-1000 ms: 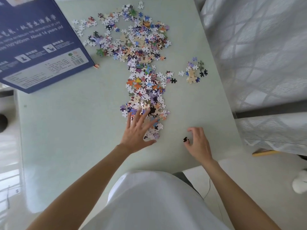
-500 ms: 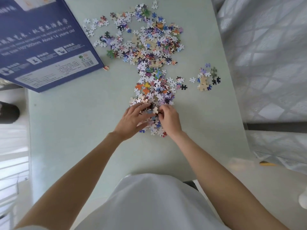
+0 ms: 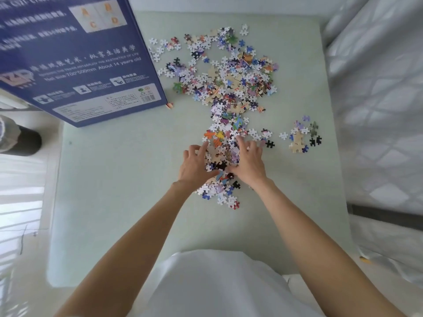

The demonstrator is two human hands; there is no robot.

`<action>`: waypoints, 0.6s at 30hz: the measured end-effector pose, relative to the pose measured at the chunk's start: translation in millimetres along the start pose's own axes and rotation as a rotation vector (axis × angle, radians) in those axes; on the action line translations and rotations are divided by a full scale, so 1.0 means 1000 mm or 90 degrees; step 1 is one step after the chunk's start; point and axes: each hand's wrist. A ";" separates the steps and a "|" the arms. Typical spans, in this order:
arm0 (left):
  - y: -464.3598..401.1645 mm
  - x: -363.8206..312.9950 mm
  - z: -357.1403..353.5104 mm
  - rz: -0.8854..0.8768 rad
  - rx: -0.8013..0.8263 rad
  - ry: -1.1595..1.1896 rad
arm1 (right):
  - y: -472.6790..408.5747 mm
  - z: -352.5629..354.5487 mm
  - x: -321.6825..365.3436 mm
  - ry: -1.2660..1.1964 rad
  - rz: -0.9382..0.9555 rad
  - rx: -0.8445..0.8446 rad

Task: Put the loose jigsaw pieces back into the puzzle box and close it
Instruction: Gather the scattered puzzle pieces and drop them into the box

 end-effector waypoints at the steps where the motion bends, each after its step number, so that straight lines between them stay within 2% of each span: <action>1: -0.003 -0.002 0.000 -0.001 0.004 -0.004 | -0.002 -0.001 0.001 -0.015 -0.002 0.003; 6: -0.013 -0.003 0.001 -0.003 0.027 -0.028 | -0.007 -0.003 0.000 -0.026 0.038 0.023; 11: -0.013 -0.002 0.003 -0.051 -0.021 -0.029 | -0.004 0.000 0.001 -0.002 0.101 -0.009; 15: -0.012 -0.004 0.006 -0.060 -0.031 0.003 | -0.002 0.003 0.004 -0.034 0.100 -0.007; 18: -0.011 -0.004 0.009 -0.059 -0.025 0.014 | -0.001 0.011 0.010 -0.097 0.075 0.035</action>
Point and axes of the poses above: each hand's wrist, its own y-axis away from the middle knuckle, its own z-axis out of the back of the hand, x = y × z, and after that the axes turned 8 degrees about -x, right-handed
